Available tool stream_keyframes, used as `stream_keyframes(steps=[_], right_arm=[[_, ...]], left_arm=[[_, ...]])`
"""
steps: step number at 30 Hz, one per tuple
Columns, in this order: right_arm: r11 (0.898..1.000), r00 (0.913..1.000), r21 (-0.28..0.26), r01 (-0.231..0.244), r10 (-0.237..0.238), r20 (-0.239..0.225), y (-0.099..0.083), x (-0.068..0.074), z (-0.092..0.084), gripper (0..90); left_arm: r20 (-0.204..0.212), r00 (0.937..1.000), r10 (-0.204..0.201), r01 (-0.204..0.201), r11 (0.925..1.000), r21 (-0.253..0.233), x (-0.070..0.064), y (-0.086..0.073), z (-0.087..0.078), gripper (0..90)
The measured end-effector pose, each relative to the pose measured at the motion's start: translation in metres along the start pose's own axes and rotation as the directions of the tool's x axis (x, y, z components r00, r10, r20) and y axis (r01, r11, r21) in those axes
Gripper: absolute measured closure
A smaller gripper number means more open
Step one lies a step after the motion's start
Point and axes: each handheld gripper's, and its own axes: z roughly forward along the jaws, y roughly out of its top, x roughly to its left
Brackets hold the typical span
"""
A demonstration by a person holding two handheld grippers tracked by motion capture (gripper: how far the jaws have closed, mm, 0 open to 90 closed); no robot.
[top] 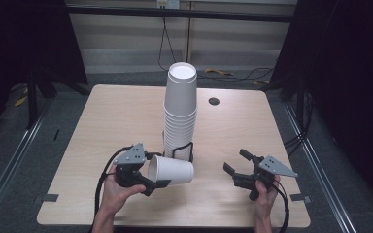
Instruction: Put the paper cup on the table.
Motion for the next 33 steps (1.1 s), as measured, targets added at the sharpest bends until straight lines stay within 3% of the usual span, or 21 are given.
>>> stream_keyframes(steps=[4, 11, 16, 21, 23, 27, 29, 33], right_arm=[[0.998, 0.9961, -0.052, 0.026, -0.021, 0.086, -0.008, -0.002, -0.001, 13.3], [0.994, 0.9864, -0.077, 0.073, -0.06, 0.153, -0.019, 0.0, 0.003, 13.3], [0.993, 0.9859, -0.087, 0.076, -0.061, 0.156, -0.024, 0.002, 0.002, 13.1], [0.989, 0.9821, -0.083, 0.123, -0.109, 0.154, -0.025, 0.006, 0.002, 13.4], [0.989, 0.9813, -0.083, 0.123, -0.108, 0.159, -0.025, 0.007, 0.002, 13.4], [0.988, 0.982, -0.095, 0.124, -0.109, 0.155, -0.025, 0.006, 0.002, 13.5], [0.987, 0.983, -0.108, 0.116, -0.098, 0.155, -0.026, 0.006, 0.0, 13.5], [0.986, 0.983, -0.123, 0.113, -0.093, 0.158, -0.026, 0.005, -0.001, 13.5]], left_arm=[[-0.015, 0.9998, -0.017, 0.017, 0.9991, 0.039, 0.003, -0.001, -0.008, 9.5], [-0.049, 0.9986, -0.022, 0.027, 0.9945, 0.101, 0.012, -0.001, -0.018, 9.3], [-0.115, 0.9921, -0.051, 0.067, 0.9878, 0.141, 0.02, -0.003, -0.026, 9.1], [-0.138, 0.9877, -0.074, 0.099, 0.9789, 0.179, 0.027, -0.003, -0.033, 9.0], [-0.16, 0.9841, -0.078, 0.11, 0.9734, 0.201, 0.028, -0.002, -0.037, 9.0], [-0.183, 0.9794, -0.086, 0.125, 0.9695, 0.211, 0.033, 0.001, -0.045, 9.0], [-0.204, 0.9747, -0.092, 0.136, 0.9669, 0.216, 0.037, 0.003, -0.049, 9.0], [-0.263, 0.9603, -0.094, 0.163, 0.9537, 0.253, 0.046, 0.008, -0.052, 9.0]])
